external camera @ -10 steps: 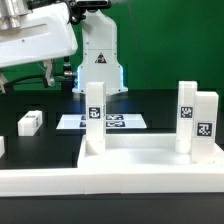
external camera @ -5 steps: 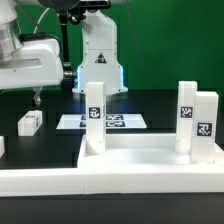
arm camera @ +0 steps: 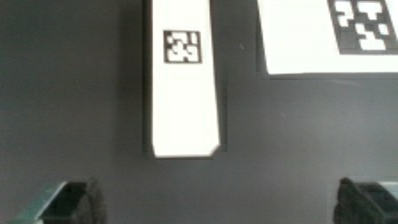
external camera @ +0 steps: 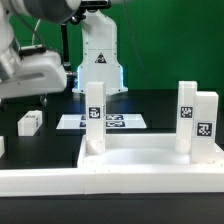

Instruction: Assemble desk

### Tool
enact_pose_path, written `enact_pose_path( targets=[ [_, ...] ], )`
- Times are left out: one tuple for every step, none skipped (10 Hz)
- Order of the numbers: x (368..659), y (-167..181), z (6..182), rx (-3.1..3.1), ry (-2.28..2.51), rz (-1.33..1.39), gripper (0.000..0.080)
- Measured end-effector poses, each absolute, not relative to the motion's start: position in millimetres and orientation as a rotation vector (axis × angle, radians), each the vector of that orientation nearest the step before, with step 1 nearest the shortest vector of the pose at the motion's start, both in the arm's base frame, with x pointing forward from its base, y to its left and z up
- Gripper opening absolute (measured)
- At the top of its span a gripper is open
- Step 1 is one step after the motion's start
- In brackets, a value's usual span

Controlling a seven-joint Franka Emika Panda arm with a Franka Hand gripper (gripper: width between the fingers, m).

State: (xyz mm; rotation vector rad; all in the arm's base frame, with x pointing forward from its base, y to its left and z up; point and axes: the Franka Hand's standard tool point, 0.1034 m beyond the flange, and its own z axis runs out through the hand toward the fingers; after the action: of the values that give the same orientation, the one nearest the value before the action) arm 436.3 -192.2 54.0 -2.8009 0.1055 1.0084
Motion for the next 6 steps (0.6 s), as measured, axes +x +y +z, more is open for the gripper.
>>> enact_pose_path(
  targets=[
    [435, -195, 45.9, -2.773, 0.1, 1.099, 0.0649],
    [440, -197, 44.0, -2.786, 0.094, 1.088, 0.0649],
    [440, -197, 45.9, -2.786, 0.096, 1.083, 0.0649],
    [440, -197, 45.1, -2.785, 0.097, 1.086, 0.0649],
    [436, -197, 44.0, -2.774, 0.113, 1.104, 0.0649],
    [425, -197, 38.1, -2.733, 0.181, 1.182, 0.0649]
  ],
)
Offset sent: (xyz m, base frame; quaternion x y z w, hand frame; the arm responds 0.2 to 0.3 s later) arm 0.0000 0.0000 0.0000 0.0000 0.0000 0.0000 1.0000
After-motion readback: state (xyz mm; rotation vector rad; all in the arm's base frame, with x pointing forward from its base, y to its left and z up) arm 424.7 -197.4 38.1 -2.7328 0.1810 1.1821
